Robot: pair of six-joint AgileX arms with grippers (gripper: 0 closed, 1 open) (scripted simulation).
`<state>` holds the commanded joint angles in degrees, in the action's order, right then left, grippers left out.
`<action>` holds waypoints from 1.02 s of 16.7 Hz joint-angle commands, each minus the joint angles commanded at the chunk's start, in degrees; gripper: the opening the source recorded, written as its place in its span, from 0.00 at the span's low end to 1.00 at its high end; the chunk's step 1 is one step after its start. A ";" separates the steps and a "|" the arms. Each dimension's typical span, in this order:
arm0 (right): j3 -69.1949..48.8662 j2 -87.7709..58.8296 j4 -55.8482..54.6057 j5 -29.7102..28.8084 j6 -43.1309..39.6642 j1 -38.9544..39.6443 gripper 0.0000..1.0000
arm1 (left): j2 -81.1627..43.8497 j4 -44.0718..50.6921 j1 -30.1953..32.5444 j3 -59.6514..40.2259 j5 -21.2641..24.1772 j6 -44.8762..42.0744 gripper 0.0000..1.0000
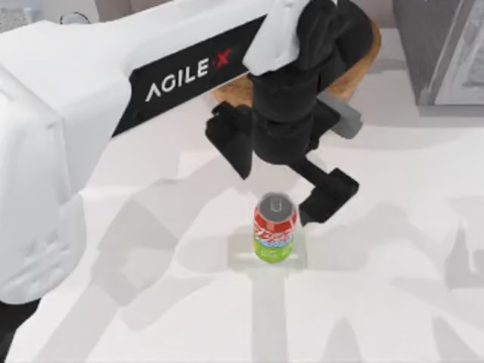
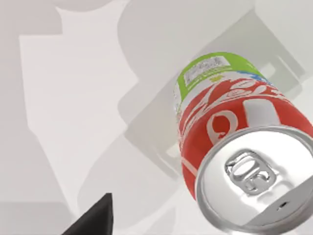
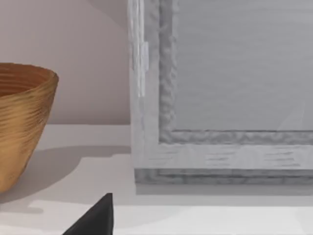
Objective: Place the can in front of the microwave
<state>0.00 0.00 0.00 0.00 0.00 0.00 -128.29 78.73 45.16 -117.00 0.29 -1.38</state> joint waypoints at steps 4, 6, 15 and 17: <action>0.00 0.00 0.00 0.00 0.00 0.00 1.00 | -0.43 -6.65 0.10 6.08 -0.01 -0.06 1.00; 0.00 0.00 0.00 0.00 0.00 0.00 1.00 | -0.79 -10.83 0.14 9.85 0.00 -0.02 1.00; 0.00 0.00 0.00 0.00 0.00 0.00 1.00 | -1.11 -12.64 0.20 11.58 0.00 0.01 0.70; 0.00 0.00 0.00 0.00 0.00 0.00 1.00 | -1.11 -12.64 0.20 11.58 0.00 0.01 0.55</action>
<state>0.00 0.00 0.00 0.00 0.00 0.00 -129.41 66.09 45.36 -105.41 0.29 -1.37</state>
